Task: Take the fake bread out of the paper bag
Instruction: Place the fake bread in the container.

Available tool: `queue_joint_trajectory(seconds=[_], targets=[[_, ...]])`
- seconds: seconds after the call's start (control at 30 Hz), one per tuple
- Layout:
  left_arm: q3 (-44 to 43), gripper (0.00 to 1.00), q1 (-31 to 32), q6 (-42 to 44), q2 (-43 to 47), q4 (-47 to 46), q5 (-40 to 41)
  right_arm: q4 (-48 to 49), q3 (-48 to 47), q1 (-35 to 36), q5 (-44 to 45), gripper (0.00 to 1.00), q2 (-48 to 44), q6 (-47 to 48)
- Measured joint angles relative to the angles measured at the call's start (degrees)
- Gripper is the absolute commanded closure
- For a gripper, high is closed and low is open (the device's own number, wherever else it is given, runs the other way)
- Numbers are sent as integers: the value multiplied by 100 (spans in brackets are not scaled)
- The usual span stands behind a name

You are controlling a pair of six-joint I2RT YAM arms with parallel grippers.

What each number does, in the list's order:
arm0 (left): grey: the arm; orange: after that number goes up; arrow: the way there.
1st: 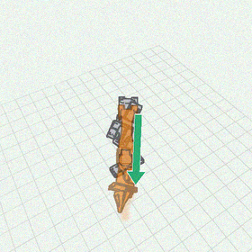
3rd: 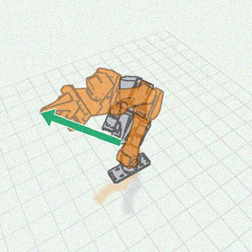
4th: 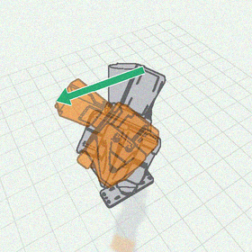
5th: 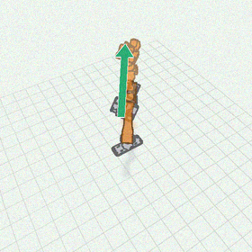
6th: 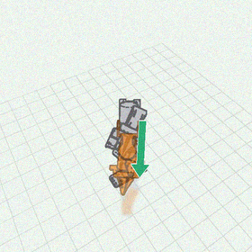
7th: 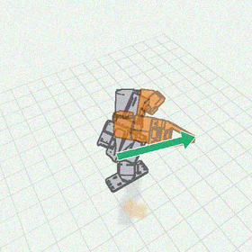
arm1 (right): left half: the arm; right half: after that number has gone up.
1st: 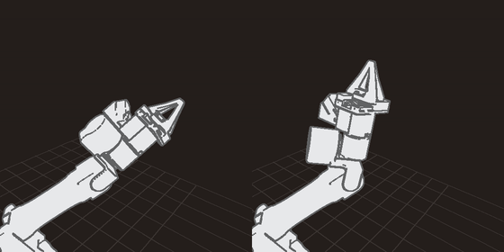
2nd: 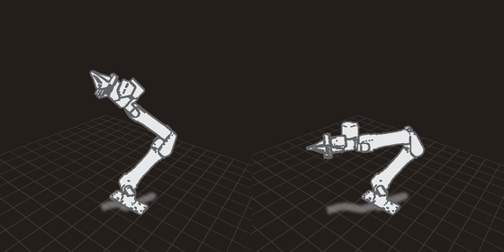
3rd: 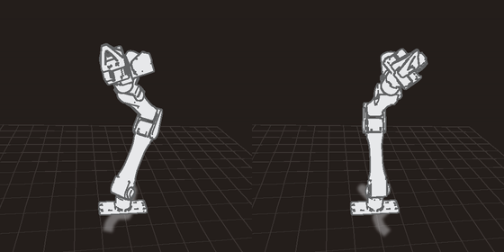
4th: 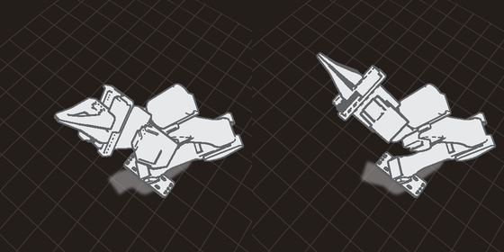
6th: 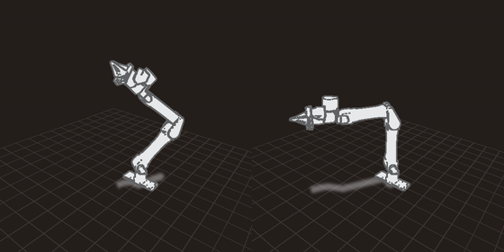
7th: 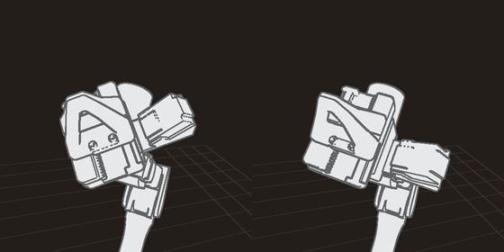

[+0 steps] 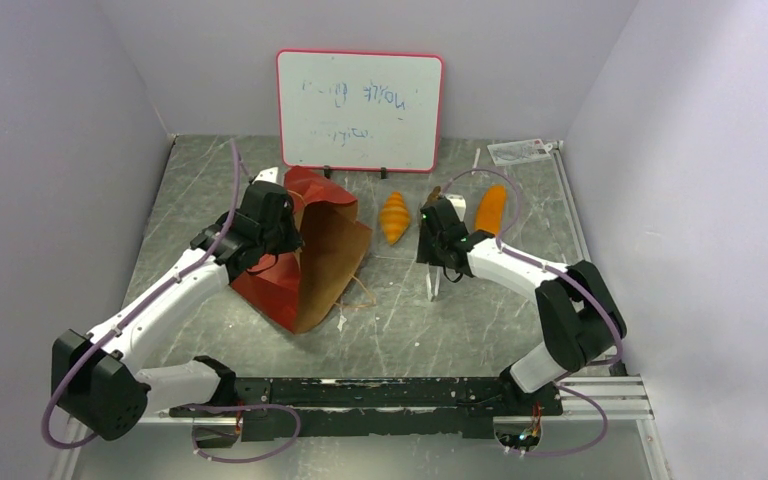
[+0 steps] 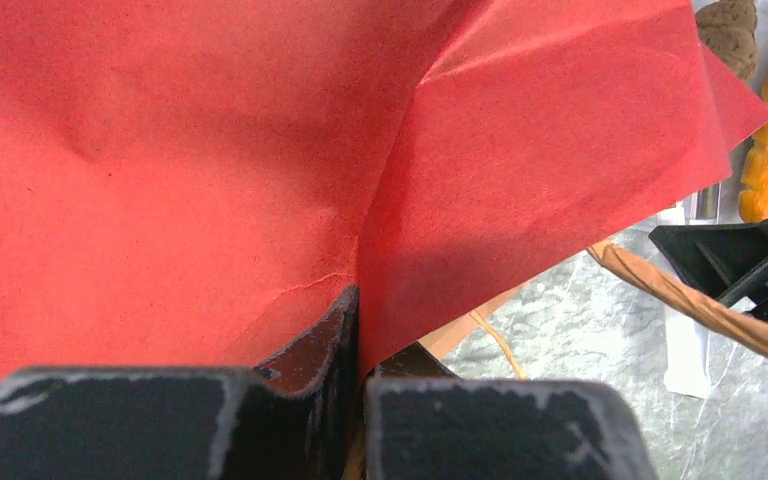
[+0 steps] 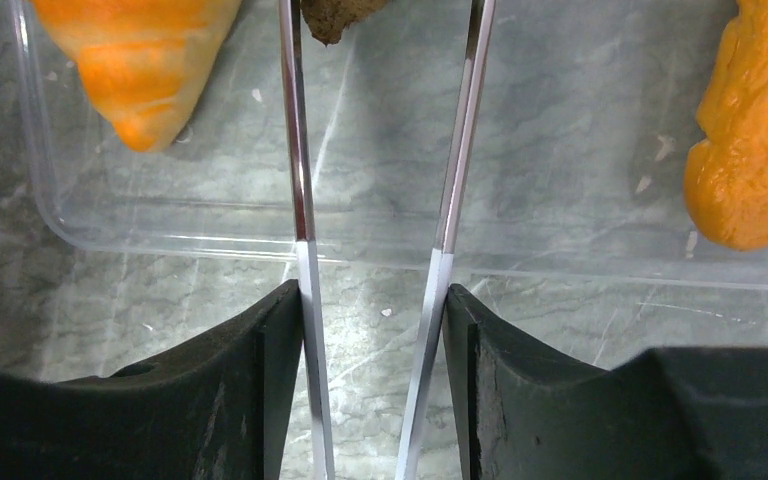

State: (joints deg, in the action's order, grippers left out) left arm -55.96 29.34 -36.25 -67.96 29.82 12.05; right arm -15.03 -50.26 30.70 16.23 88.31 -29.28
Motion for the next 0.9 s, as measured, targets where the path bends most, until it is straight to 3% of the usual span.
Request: queue_joint_trajectory(seconds=[0.3,0.9], targets=[[-4,93,0,-44,-131,-94,-81,-4,87,0,-20,41,61,4],[-13,93,0,-46,-144,-133,-92,66,260,31,-35,44,66,-33]])
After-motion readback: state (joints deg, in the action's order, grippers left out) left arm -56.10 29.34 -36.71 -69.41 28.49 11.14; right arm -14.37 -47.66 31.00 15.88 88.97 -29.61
